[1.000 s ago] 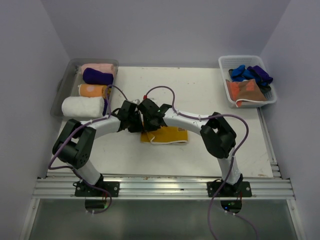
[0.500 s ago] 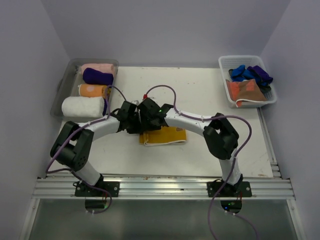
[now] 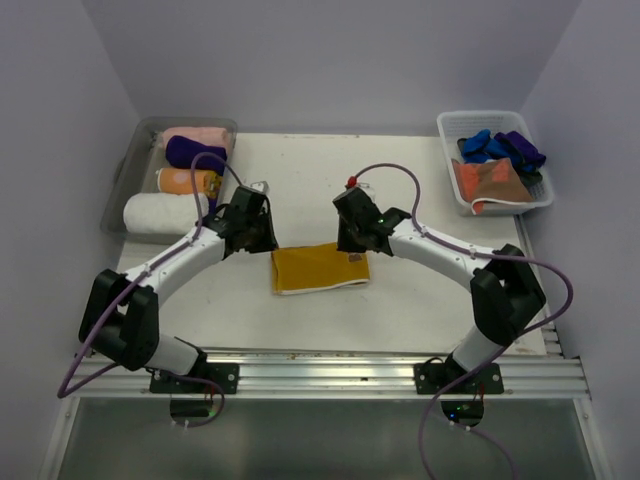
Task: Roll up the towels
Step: Fold the towel
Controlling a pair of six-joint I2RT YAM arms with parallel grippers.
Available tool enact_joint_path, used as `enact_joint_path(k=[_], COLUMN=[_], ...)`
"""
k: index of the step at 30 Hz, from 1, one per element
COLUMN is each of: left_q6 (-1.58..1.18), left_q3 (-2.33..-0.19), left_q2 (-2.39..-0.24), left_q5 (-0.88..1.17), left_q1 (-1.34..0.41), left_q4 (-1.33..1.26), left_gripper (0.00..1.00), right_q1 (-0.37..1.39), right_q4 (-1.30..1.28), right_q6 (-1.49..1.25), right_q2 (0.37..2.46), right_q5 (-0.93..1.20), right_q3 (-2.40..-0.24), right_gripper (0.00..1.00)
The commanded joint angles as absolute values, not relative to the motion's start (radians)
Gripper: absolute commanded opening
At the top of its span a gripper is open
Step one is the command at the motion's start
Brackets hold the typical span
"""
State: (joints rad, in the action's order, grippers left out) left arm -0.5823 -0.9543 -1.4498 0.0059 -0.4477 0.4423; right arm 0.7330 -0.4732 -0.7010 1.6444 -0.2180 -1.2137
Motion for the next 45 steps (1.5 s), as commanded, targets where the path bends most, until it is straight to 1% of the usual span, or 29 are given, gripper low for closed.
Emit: enact_joint_path(k=[1,3,4,6,7,8,9,11,12,14,15,16,18,20,23,24,25,26,27,29,30,32,33,34,40,45], left_q6=[-0.558,-0.554,-0.554,-0.557,-0.56,-0.563,-0.564,-0.568,-0.568,-0.569,-0.568,-0.566,-0.563,-0.56,-0.56,-0.56,-0.558,-0.558,-0.557,-0.552,-0.551,-0.548,-0.548,-0.548,-0.549,-0.54], left_q3=[-0.982,-0.968,-0.965,-0.96,-0.954,-0.947,-0.933,-0.931,-0.933,-0.93,-0.928,-0.927,-0.925,-0.925,-0.939,-0.948,-0.951,-0.953,-0.959,-0.965,-0.974,-0.982,-0.986,-0.989,-0.999,-1.019], left_q2=[-1.411,-1.413,-1.417,-1.445,-1.453,-1.462,-1.466,-1.489,-1.499,-1.517,-1.525,-1.538,-1.557,-1.594,-1.635,-1.641,-1.641,-1.638,-1.634,-1.62,-1.617,-1.603,-1.595,-1.582,-1.536,-1.581], left_q5=[0.065,0.115,0.118,0.094,0.053,0.042,0.023,-0.027,-0.038,-0.051,-0.052,-0.057,-0.055,-0.049,-0.037,-0.035,-0.035,-0.034,-0.035,-0.035,-0.034,-0.022,-0.015,-0.005,0.043,0.041], left_q1=[-0.456,-0.469,-0.475,-0.488,-0.489,-0.489,-0.489,-0.488,-0.486,-0.488,-0.488,-0.486,-0.486,-0.485,-0.485,-0.485,-0.483,-0.483,-0.485,-0.485,-0.483,-0.485,-0.485,-0.485,-0.485,-0.485], left_q4=[0.442,0.413,0.402,0.411,0.413,0.404,0.397,0.397,0.394,0.384,0.38,0.373,0.362,0.342,0.33,0.331,0.333,0.334,0.334,0.344,0.348,0.364,0.367,0.37,0.365,0.357], left_gripper=[0.18,0.19,0.25,0.32,0.41,0.44,0.45,0.45,0.45,0.46,0.49,0.56,0.58,0.58,0.49,0.46,0.38,0.34,0.27,0.22,0.15,0.07,0.03,0.0,0.0,0.0], right_q1=[0.741,0.729,0.723,0.713,0.71,0.706,0.695,0.681,0.663,0.641,0.621,0.612,0.6,0.6,0.598,0.598,0.597,0.597,0.597,0.594,0.591,0.588,0.589,0.588,0.584,0.578], right_q4=[-0.459,-0.46,-0.465,-0.482,-0.486,-0.485,-0.489,-0.498,-0.505,-0.509,-0.515,-0.52,-0.522,-0.52,-0.506,-0.5,-0.499,-0.497,-0.495,-0.491,-0.488,-0.485,-0.486,-0.488,-0.488,-0.469], right_q6=[-0.706,-0.692,-0.686,-0.663,-0.658,-0.649,-0.643,-0.623,-0.614,-0.583,-0.572,-0.551,-0.535,-0.526,-0.526,-0.526,-0.525,-0.525,-0.525,-0.526,-0.529,-0.531,-0.531,-0.531,-0.534,-0.54], right_q2=[1.646,1.66,1.667,1.681,1.683,1.683,1.681,1.68,1.678,1.681,1.687,1.695,1.709,1.727,1.746,1.749,1.753,1.759,1.763,1.756,1.752,1.738,1.723,1.712,1.669,1.663], right_q5=[-0.221,-0.209,-0.209,-0.219,-0.225,-0.225,-0.224,-0.23,-0.23,-0.204,-0.193,-0.181,-0.144,-0.13,-0.113,-0.11,-0.109,-0.109,-0.11,-0.123,-0.127,-0.147,-0.155,-0.164,-0.209,-0.23], right_q3=[-1.174,-1.177,-1.181,-1.195,-1.195,-1.196,-1.197,-1.195,-1.192,-1.19,-1.19,-1.19,-1.19,-1.189,-1.181,-1.177,-1.177,-1.175,-1.174,-1.167,-1.16,-1.154,-1.147,-1.143,-1.114,-1.086], right_gripper=[0.21,0.21,0.21,0.23,0.26,0.28,0.34,0.39,0.44,0.47,0.51,0.52,0.54,0.54,0.52,0.48,0.45,0.42,0.33,0.23,0.14,0.07,0.01,0.0,0.0,0.0])
